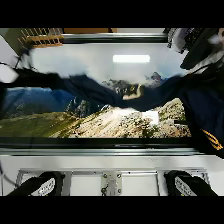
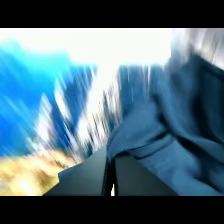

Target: Fold the clothes and pants, and hang the long-sleeved shirts on hangers.

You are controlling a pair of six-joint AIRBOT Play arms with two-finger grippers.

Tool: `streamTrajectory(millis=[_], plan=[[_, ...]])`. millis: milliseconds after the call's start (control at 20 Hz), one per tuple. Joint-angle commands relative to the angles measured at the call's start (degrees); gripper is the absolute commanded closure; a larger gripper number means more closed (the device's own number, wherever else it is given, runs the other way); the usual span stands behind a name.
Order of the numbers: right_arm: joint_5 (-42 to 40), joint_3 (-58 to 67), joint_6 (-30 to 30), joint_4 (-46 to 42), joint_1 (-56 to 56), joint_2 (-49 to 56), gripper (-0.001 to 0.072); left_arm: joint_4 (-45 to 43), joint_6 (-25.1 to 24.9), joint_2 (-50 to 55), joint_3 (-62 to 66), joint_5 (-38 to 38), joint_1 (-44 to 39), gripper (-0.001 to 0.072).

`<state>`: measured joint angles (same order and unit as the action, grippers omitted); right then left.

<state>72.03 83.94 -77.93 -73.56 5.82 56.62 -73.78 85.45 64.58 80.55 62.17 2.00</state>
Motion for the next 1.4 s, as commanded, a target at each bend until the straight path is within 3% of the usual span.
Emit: streamTrajectory(millis=[0, 200, 400, 600, 800, 850, 900, 950, 1150, 1250, 1350], plan=[[-2.34, 8.24, 0.72, -2.32, 1.57, -9.44, 0.0699, -1.68, 0.02, -12.04, 5.33, -4.87, 1.68, 0.0699], [-6.14, 8.2, -0.09, -2.34, 1.57, -16.48, 0.07, -1.79, -0.22, -23.47, 1.14, -12.85, 1.68, 0.0699], [0.48, 6.78, -2.97, -2.27, 1.57, -16.22, 0.0699, -1.62, -0.13, -30.25, -13.07, -14.8, 1.68, 0.0699], [1.18, -2.25, -6.99, -2.16, 1.51, -11.19, 0.07, 0.11, 0.92, -29.24, -27.19, -12.31, 1.68, 0.07], [-7.37, -7.56, -10.08, -2.34, 1.6, 3.28, 0.0688, 6.56, 0.33, -22.36, -36.11, -9.92, 1.66, 0.0699], [-9.94, -7.17, -10.71, -2.23, 1.6, 7.34, 0.0553, 6.32, 0.28, -20.26, -37.66, -9.9, 1.66, 0.0699], [-10.64, -6.34, -10.64, -1.38, 1.6, 11.06, 0.0254, 6.29, 0.28, -17.77, -38.82, -9.88, 1.66, 0.0699], [-10.29, -5.31, -10.64, 0.02, 1.6, 14.36, 0.0074, 6.25, 0.28, -15.54, -39.39, -9.86, 1.68, 0.0699], [-2.8, -7.06, -8.52, -0.33, 1.92, 16.48, 0.0077, 5.79, -0.11, -8.66, -39.43, -10.34, 1.68, 0.0699], [0.66, -13.66, -7.78, -0.85, 3.32, 13.94, 0.0077, 5.81, -1.14, -7.48, -39.43, -10.88, 1.68, 0.0699], [-0.37, -24.79, -11.61, -0.68, 5.46, 10.45, 0.0077, 5.84, -2.45, -7.76, -39.45, -11.32, 1.68, 0.0699]])
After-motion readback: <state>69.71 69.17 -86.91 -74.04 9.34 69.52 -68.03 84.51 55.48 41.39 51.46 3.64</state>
